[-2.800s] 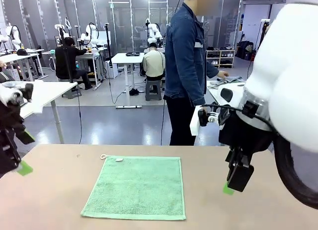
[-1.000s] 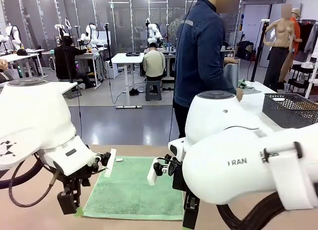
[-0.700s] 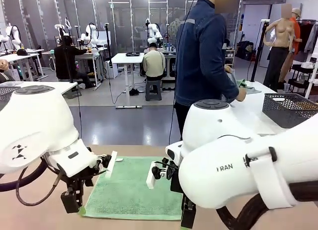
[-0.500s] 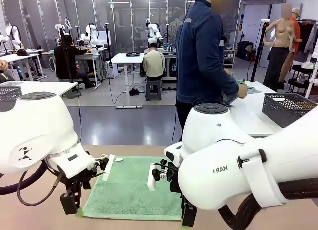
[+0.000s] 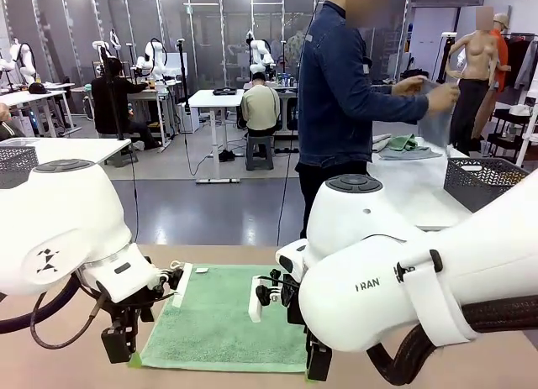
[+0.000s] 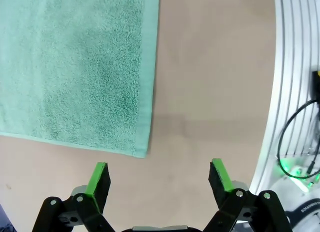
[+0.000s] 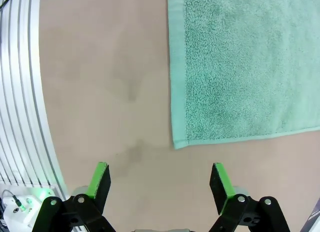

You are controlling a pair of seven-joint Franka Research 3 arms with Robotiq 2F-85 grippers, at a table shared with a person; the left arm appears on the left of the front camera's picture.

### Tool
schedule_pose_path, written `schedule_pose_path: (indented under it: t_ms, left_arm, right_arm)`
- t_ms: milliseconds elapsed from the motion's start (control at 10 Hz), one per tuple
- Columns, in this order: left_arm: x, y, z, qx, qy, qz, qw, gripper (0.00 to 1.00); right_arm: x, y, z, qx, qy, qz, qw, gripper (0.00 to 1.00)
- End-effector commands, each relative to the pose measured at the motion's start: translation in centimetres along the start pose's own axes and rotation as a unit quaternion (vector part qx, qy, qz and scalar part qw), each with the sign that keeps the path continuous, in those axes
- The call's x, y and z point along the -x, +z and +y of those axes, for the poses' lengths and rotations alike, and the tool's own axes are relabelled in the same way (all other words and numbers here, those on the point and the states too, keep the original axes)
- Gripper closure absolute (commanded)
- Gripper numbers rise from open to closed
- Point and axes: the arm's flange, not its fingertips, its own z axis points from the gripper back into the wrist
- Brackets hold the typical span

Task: Fold the towels and place them in the basket.
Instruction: When a person lays out a Towel with hook on the table, fold it in half twice.

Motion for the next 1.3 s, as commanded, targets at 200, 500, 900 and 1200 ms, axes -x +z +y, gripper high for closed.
schedule_pose_path:
  t_ms: [200, 500, 900, 1200]
  left_arm:
    - [0.4, -2.2, 1.4, 0.012, -0.018, -0.016, 1.000, 0.00]
    - [0.3, -5.0, 2.0, 0.010, -0.017, -0.014, 1.000, 0.00]
    - [0.8, -7.8, 2.7, 0.007, -0.002, -0.011, 1.000, 0.00]
    - [1.4, -9.2, 3.2, 0.001, 0.003, -0.003, 1.000, 0.00]
  right_arm:
    - [-0.2, -2.0, -0.5, -0.007, 0.007, -0.005, 1.000, 0.00]
    - [-0.5, -4.0, -0.7, -0.001, 0.018, -0.004, 1.000, 0.00]
    - [-0.5, -5.6, -1.1, 0.008, 0.036, -0.003, 0.999, 0.00]
    - [-0.5, -6.0, -1.2, 0.008, 0.040, 0.001, 0.999, 0.00]
